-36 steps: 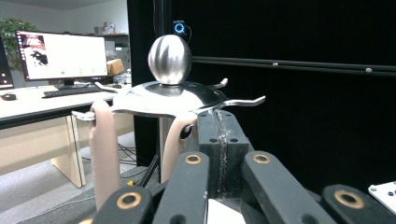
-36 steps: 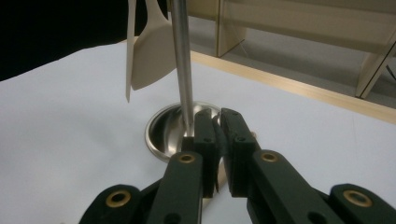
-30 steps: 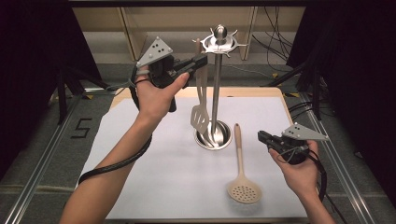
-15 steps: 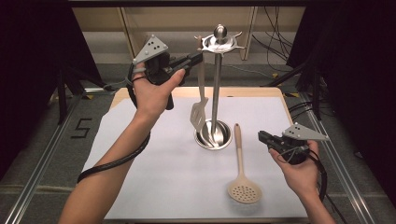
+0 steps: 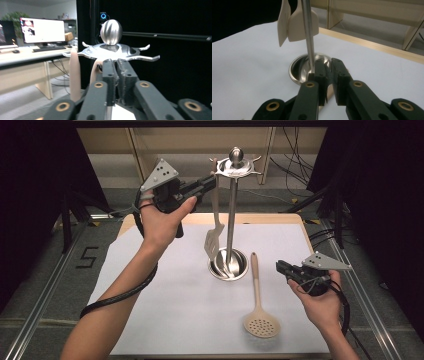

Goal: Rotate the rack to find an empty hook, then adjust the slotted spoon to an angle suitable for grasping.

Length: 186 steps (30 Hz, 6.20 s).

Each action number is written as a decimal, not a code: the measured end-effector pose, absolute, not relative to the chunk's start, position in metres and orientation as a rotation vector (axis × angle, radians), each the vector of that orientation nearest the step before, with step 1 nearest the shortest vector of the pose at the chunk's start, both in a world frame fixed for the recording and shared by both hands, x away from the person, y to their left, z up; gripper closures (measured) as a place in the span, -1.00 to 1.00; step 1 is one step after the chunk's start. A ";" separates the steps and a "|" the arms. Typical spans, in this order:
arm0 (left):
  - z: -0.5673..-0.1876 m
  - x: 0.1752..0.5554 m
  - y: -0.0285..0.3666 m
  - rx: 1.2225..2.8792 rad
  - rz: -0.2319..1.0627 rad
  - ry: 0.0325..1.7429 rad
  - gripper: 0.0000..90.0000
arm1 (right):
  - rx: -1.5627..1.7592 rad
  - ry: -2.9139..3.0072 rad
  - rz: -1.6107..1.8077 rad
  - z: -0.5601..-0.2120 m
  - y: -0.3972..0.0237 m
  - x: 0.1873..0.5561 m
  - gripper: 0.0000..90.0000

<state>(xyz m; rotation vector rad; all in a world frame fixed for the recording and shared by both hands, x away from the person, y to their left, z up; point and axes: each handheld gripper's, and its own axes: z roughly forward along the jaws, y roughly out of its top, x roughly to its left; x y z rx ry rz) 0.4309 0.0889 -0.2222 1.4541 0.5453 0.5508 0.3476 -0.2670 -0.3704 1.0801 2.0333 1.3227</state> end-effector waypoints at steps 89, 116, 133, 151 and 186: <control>-0.320 0.394 0.141 1.581 0.546 0.647 -0.10 | 2.044 2.501 0.285 -0.447 -0.220 0.394 0.71; -0.323 0.394 0.136 1.604 0.515 0.644 -0.12 | 1.927 2.476 0.388 -0.452 -0.221 0.406 0.75; -0.323 0.392 0.135 1.594 0.522 0.639 -0.10 | 1.620 2.351 0.921 -0.415 -0.242 0.370 0.75; -0.326 0.389 0.124 1.610 0.488 0.610 -0.06 | 1.353 2.103 1.204 -0.392 -0.239 0.341 0.75; -0.323 0.389 0.109 1.598 0.470 0.573 -0.04 | 1.190 2.014 1.349 -0.369 -0.215 0.337 0.75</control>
